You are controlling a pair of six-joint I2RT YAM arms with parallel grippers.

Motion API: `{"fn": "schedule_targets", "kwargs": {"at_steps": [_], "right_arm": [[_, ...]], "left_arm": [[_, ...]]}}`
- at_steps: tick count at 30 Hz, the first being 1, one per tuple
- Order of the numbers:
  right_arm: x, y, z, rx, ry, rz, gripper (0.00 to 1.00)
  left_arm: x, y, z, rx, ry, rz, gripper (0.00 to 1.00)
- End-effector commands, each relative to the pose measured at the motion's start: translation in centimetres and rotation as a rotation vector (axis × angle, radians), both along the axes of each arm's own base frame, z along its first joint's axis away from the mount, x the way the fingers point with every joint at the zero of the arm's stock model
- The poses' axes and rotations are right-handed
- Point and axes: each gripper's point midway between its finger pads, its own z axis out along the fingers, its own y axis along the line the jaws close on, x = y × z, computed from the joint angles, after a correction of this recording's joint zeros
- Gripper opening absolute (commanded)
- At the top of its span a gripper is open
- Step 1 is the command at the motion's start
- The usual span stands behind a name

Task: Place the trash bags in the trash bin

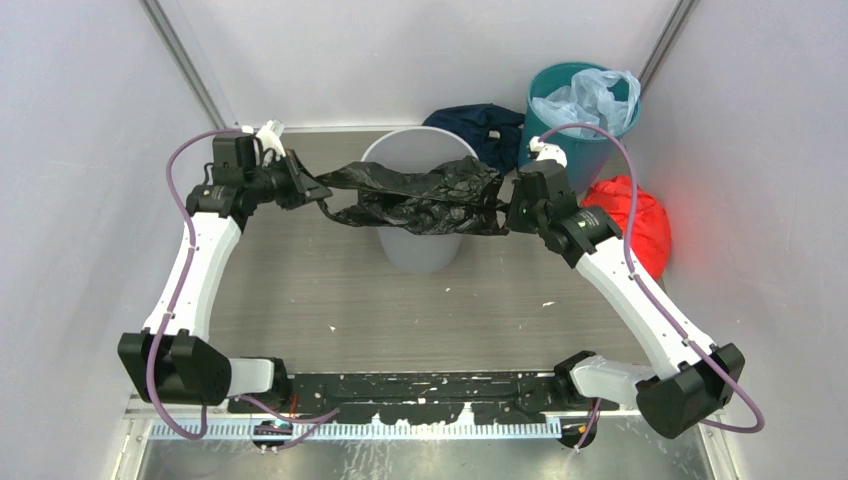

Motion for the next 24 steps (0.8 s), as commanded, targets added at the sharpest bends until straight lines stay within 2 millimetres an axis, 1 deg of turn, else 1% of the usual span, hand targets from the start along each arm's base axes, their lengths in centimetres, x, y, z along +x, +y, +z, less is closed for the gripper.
{"fn": "schedule_targets", "kwargs": {"at_steps": [1,5,11,16,20,24], "right_arm": [[2.7,-0.1,2.4,0.023,-0.113,-0.065,0.06],[3.2,0.3,3.2,0.038,-0.126,-0.066,0.06],[3.8,0.7,4.2,0.058,-0.154,-0.062,0.06],[5.1,0.9,4.9,0.052,-0.183,-0.07,0.06],[6.4,0.7,5.1,0.027,-0.21,-0.095,0.06],[7.7,0.9,4.4,0.005,-0.216,-0.108,0.06]], "left_arm": [[1.7,-1.1,2.3,-0.054,-0.094,-0.025,0.09],[1.8,-1.3,2.0,-0.056,-0.088,-0.032,0.1],[2.1,-2.1,0.7,-0.055,-0.066,-0.053,0.11],[2.8,-3.0,-0.5,-0.045,-0.045,-0.065,0.12],[3.2,-3.8,-1.2,-0.029,-0.032,-0.078,0.12],[3.6,-4.1,-2.4,-0.012,-0.012,-0.083,0.11]]}}
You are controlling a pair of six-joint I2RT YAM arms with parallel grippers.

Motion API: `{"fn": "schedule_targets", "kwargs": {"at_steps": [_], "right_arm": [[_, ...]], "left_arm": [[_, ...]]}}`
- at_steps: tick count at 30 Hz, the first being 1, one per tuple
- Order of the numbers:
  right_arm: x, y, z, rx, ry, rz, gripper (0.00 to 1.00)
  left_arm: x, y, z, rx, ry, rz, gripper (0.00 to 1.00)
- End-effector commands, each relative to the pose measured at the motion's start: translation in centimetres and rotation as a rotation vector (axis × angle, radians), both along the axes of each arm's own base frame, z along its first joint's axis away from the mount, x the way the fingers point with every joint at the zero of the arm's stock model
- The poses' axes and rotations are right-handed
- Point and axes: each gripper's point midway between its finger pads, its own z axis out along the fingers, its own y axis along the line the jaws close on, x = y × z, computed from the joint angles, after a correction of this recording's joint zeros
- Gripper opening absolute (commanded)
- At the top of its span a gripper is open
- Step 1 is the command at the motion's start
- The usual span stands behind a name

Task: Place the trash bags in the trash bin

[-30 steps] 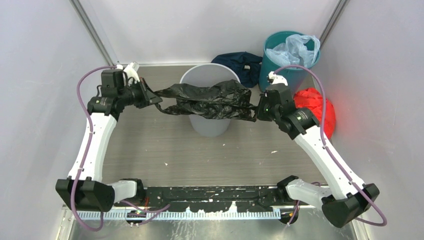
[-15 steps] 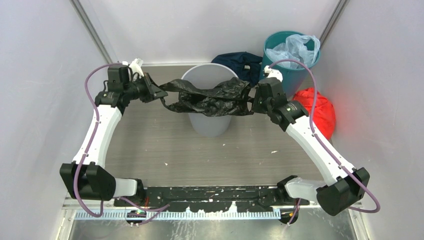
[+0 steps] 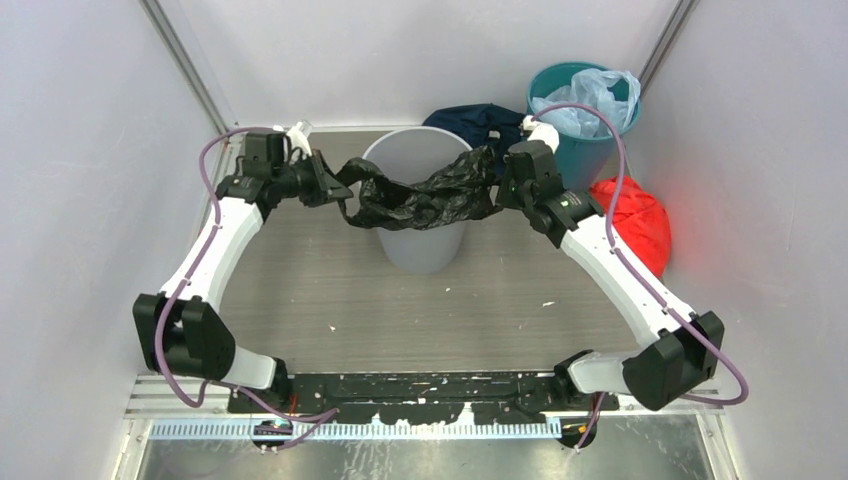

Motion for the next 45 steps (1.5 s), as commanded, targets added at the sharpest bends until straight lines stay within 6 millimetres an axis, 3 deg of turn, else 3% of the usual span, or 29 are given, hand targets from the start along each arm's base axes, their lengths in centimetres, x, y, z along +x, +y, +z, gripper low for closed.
{"fn": "schedule_targets", "kwargs": {"at_steps": [1,11,18,23,36,45], "right_arm": [[2.6,-0.1,2.6,0.005,-0.114,-0.043,0.06],[3.9,0.5,0.2,-0.005,-0.104,-0.041,0.06],[4.5,-1.2,0.6,-0.078,-0.139,-0.096,0.06],[5.0,-2.0,-0.3,-0.09,-0.13,-0.124,0.06],[5.0,-2.0,-5.0,-0.08,-0.052,-0.133,0.05],[4.3,-2.0,-7.1,-0.061,-0.018,-0.142,0.04]], "left_arm": [[1.2,-0.5,0.4,0.011,-0.057,-0.005,0.11],[1.8,-1.2,-1.8,0.058,-0.025,-0.013,0.11],[2.4,-1.0,-3.7,0.086,0.01,0.004,0.1],[2.6,-1.2,-5.0,0.102,0.036,0.005,0.09],[2.6,-0.9,-7.6,0.134,0.083,0.013,0.08],[2.5,-0.7,-8.4,0.146,0.096,0.016,0.08]]}}
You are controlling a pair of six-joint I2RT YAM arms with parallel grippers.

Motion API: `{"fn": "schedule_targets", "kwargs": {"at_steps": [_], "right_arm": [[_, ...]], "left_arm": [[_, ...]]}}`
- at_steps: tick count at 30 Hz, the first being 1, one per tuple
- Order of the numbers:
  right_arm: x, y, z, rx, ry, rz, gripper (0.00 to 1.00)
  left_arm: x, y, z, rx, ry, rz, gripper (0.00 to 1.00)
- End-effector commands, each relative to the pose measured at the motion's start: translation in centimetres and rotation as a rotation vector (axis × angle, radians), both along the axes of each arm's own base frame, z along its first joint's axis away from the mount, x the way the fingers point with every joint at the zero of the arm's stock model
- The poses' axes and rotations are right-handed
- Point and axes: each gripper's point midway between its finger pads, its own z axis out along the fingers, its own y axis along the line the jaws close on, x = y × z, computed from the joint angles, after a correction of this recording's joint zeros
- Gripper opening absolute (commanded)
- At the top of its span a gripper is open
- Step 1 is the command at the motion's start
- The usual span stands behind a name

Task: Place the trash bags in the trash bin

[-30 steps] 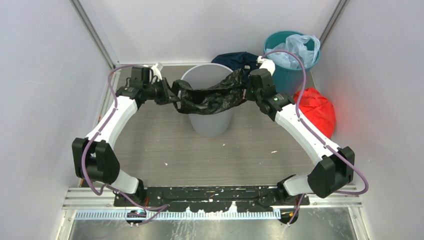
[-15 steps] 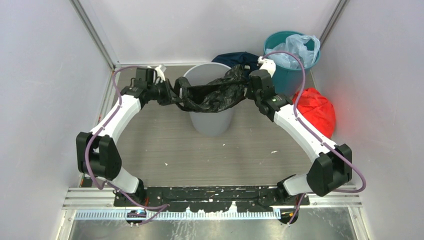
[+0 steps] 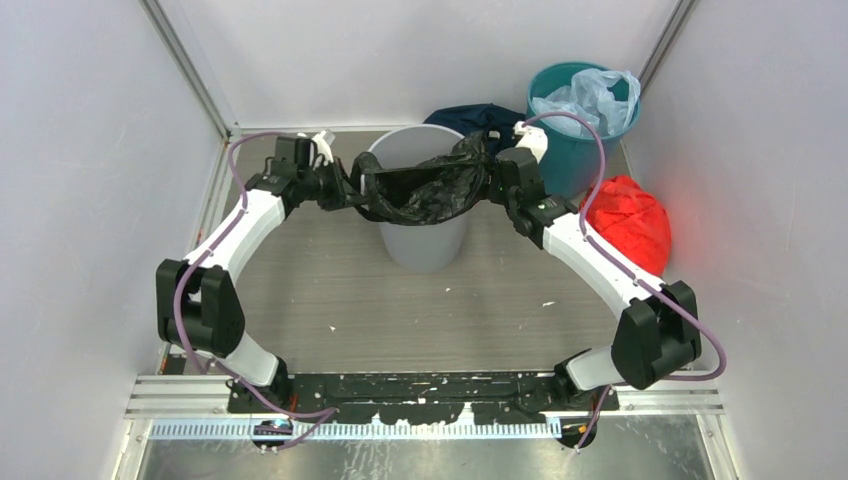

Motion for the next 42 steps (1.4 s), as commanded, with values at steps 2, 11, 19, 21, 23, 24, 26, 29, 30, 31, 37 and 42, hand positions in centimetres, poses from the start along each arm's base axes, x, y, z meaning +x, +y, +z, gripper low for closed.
{"fn": "schedule_targets", "kwargs": {"at_steps": [2,11,19,21,23,24,26,29,30,31,37,42], "right_arm": [[-1.1,-2.1,-3.4,-0.034,0.083,-0.072,0.04],[-3.1,-2.2,-4.8,0.021,0.106,-0.07,0.03],[-4.6,-2.0,-6.0,0.06,0.134,-0.061,0.03],[-4.8,-2.1,-6.2,0.062,0.138,-0.061,0.03],[-5.0,-2.2,-6.4,0.06,0.143,-0.061,0.03],[-5.1,-2.2,-6.4,0.06,0.143,-0.06,0.03],[-5.1,-2.2,-6.2,0.062,0.138,-0.059,0.03],[-5.2,-2.2,-6.1,0.063,0.135,-0.06,0.03],[-5.2,-2.2,-5.9,0.063,0.134,-0.06,0.03],[-5.2,-2.2,-5.8,0.064,0.13,-0.059,0.03],[-5.5,-2.6,-4.8,0.066,0.11,-0.066,0.03],[-6.2,-3.1,-4.7,0.062,0.111,-0.076,0.02]], "left_arm": [[0.1,1.4,-2.8,0.08,0.036,0.029,0.07],[0.0,1.6,-5.0,0.096,0.073,0.042,0.06],[-0.1,1.7,-6.4,0.105,0.103,0.047,0.06],[-0.2,1.6,-6.6,0.105,0.105,0.047,0.06],[-0.2,1.6,-6.8,0.106,0.109,0.049,0.05],[-0.3,1.6,-6.8,0.106,0.11,0.047,0.05],[-0.3,1.5,-6.8,0.106,0.111,0.047,0.05],[-0.2,1.5,-6.5,0.104,0.101,0.046,0.05],[-0.2,1.5,-6.4,0.104,0.1,0.046,0.05],[-0.2,1.5,-6.2,0.104,0.096,0.047,0.05],[-0.1,1.7,-6.1,0.117,0.092,0.051,0.05],[0.3,1.4,-6.0,0.105,0.092,0.05,0.05]]}}
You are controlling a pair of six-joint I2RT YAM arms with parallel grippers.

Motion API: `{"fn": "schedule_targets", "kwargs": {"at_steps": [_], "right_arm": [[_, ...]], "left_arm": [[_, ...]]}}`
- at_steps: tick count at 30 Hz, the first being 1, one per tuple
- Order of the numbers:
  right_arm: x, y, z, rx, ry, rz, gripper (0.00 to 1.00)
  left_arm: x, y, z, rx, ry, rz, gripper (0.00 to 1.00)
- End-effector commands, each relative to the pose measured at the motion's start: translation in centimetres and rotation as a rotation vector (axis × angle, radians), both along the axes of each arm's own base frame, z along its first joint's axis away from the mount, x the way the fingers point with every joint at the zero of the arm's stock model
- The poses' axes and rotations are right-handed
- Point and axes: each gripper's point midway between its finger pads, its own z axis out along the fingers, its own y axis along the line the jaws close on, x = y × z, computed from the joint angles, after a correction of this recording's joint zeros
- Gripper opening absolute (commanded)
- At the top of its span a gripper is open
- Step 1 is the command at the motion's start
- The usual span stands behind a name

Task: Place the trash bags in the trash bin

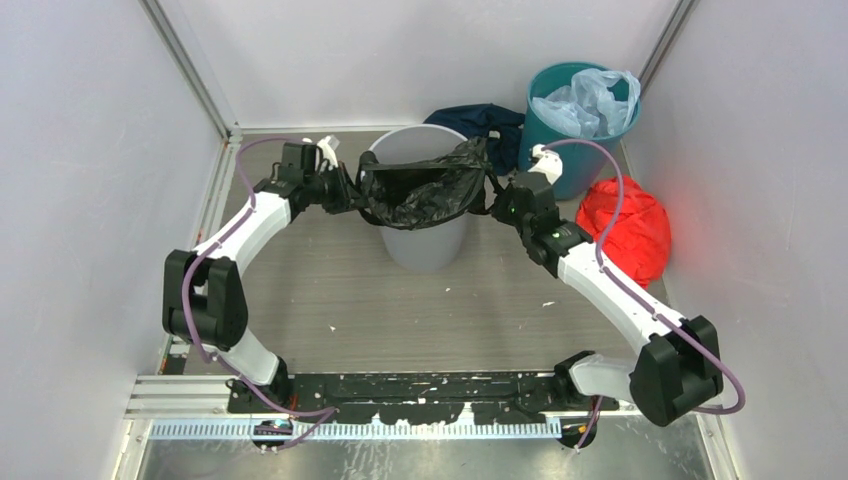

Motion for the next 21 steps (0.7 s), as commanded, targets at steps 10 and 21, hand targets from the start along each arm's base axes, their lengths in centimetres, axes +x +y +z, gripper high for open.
{"fn": "schedule_targets", "kwargs": {"at_steps": [10,21], "right_arm": [[-4.6,-3.8,-4.9,-0.094,0.169,-0.08,0.02],[-6.6,-3.2,-5.8,-0.081,0.18,-0.066,0.02]], "left_arm": [[0.7,1.8,-1.4,0.106,0.052,0.052,0.05],[3.9,1.6,0.4,0.123,0.016,0.06,0.05]]}}
